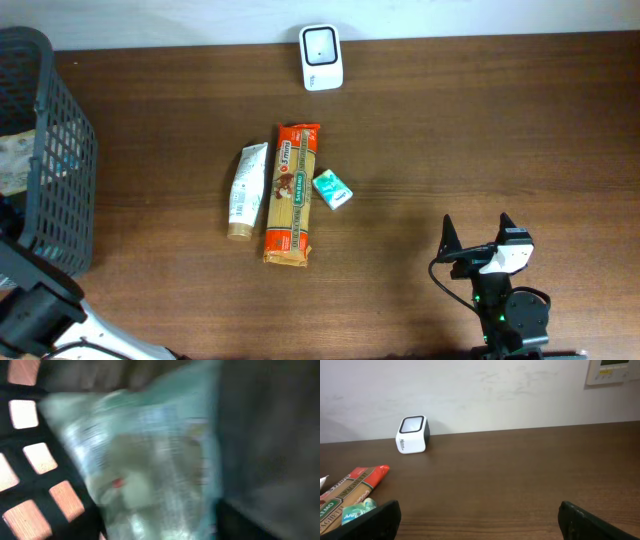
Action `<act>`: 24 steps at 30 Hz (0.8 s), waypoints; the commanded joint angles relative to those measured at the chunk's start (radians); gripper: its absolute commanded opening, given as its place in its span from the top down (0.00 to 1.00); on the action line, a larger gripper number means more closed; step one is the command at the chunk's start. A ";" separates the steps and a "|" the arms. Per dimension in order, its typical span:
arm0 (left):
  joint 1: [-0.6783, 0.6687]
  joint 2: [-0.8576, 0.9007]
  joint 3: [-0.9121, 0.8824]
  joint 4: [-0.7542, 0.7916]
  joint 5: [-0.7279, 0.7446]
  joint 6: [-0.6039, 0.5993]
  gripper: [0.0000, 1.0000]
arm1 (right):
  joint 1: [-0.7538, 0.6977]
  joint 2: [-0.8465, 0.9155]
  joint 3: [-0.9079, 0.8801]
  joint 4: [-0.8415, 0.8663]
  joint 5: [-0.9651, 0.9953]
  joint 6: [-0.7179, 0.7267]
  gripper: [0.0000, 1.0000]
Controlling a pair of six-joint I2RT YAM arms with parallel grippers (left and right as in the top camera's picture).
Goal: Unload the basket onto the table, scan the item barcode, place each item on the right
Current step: 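Take the light green wipes pack from the basket and place it right of the mints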
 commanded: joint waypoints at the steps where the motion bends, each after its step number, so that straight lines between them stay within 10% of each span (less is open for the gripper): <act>1: 0.003 0.038 -0.014 -0.001 -0.025 0.010 0.89 | 0.007 -0.006 -0.009 -0.001 0.005 0.003 0.01; 6: 0.002 0.037 0.068 -0.057 0.043 0.010 1.00 | 0.007 -0.006 -0.009 -0.001 0.005 0.003 0.01; 14: -0.085 0.037 1.170 -0.499 0.564 0.010 1.00 | 0.007 -0.006 -0.009 -0.001 0.005 0.003 0.01; 18: -0.398 0.041 1.300 -0.650 0.657 0.080 1.00 | 0.007 -0.006 -0.009 -0.001 0.005 0.003 0.01; 24: -0.998 0.133 1.091 -0.685 0.423 0.088 1.00 | 0.007 -0.006 -0.009 -0.001 0.005 0.003 0.01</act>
